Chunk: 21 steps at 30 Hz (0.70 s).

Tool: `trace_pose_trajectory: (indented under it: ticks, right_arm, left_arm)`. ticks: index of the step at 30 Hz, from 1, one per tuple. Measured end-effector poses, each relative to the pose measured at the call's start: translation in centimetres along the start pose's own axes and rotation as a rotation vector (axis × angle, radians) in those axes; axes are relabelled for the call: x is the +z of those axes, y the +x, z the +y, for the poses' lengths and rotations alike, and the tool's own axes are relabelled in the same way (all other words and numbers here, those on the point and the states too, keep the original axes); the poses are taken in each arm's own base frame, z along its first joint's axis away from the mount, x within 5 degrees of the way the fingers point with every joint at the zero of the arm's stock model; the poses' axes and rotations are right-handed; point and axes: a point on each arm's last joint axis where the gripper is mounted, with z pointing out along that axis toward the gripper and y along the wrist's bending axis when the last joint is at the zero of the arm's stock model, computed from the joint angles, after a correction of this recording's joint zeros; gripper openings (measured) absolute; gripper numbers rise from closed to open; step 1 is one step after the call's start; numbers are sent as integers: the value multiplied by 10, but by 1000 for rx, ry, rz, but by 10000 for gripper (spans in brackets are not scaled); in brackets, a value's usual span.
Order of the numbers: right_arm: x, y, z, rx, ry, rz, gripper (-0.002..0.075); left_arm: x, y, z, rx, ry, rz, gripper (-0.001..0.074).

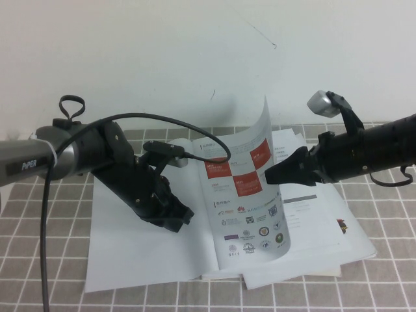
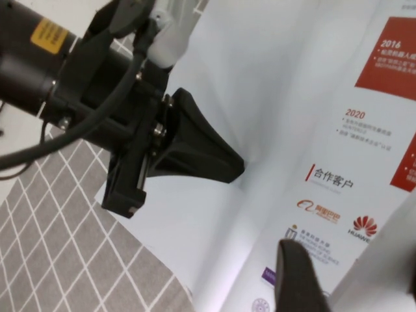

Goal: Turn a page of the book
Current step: Open the closed book

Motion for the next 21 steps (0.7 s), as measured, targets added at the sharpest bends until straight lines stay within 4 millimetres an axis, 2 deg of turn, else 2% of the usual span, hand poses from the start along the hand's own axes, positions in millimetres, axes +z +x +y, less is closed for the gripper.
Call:
trace_pose_trajectory:
  ticks: [3, 6, 14, 21]
  right_arm:
    - [0, -1, 1, 8, -6, -10, 356]
    - [0, -1, 1, 11, -10, -12, 356]
    - [-2, -7, 7, -10, -62, -11, 356]
    - [-7, -21, 17, -42, -123, -22, 356]
  left_arm:
    - [-2, -1, -1, 0, 3, -9, -4]
    - [-15, -10, -5, 17, 6, -46, -4]
    - [-87, -45, -31, 107, 17, -216, -4]
    - [-131, -48, -48, 185, 4, -298, -4]
